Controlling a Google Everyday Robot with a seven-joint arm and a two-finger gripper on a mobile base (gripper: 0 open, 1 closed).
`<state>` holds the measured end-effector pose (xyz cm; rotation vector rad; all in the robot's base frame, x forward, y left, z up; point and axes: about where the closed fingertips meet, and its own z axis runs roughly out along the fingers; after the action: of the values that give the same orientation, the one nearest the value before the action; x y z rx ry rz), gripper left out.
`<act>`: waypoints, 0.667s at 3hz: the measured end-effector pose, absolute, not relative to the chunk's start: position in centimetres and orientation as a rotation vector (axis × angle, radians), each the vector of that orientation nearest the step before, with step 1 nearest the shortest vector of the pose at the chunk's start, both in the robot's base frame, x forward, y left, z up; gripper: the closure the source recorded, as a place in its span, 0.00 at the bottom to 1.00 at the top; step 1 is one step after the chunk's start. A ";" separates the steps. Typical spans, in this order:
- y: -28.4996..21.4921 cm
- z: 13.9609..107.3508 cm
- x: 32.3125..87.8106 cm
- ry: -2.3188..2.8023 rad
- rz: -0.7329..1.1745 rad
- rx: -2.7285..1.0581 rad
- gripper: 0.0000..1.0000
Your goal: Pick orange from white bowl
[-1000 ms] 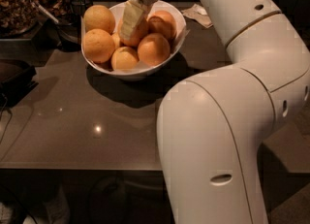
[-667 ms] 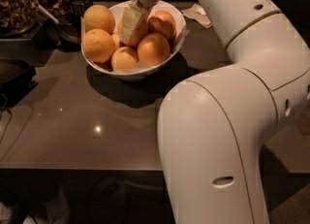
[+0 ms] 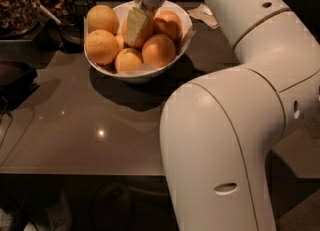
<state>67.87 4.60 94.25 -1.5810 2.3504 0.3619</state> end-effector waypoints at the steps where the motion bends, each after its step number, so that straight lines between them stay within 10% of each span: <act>1: 4.5 94.1 67.7 2.345 0.350 -1.580 0.81; 2: 4.5 94.1 67.7 2.344 0.350 -1.580 1.00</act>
Offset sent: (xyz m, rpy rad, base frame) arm -0.0020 -0.0012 -0.0013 -0.0020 -0.0098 -0.0002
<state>67.66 4.47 94.12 -1.5802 2.3443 0.3505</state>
